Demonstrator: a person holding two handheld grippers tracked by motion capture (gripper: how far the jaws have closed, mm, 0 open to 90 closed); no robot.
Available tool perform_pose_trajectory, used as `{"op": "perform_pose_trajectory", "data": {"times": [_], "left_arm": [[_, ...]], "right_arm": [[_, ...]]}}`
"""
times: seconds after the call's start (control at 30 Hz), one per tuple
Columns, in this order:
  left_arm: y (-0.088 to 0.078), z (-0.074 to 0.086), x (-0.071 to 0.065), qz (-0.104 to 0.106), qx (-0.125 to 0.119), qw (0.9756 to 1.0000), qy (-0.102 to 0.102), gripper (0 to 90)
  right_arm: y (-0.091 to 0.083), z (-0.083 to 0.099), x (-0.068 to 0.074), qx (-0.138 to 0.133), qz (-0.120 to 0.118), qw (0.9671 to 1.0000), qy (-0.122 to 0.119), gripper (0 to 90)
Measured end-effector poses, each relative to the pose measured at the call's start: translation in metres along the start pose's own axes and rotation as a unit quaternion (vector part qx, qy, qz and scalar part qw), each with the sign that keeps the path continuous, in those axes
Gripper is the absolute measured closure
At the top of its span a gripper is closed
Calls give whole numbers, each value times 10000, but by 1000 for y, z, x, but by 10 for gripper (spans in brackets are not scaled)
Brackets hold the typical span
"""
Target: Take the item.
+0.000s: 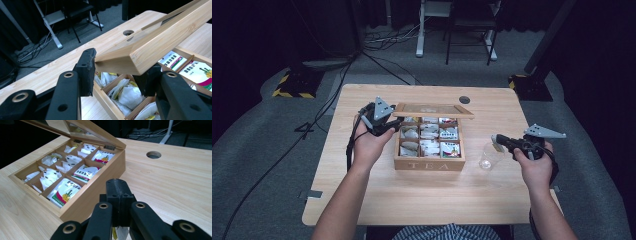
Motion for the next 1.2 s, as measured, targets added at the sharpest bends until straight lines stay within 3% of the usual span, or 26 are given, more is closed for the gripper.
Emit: {"op": "perform_pose_trajectory", "data": {"times": [1.03, 1.2], "left_arm": [[0, 0, 0, -15, 21, 10000, 31, 550], [0, 0, 0, -16, 21, 10000, 36, 550]], "right_arm": [[3, 21, 2, 92, -65, 9999, 82, 897], [2, 22, 0, 84, -33, 9999, 90, 841]]}}
Point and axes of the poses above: each handheld gripper's, and its own axes: y roughly forward along the jaws, z roughly out of its underside, x roughly to its left, the point moved 7 cm from there along y, roughly forward along the jaws, and after that the axes turned 6 degrees about -x, right-handed, at the moved point
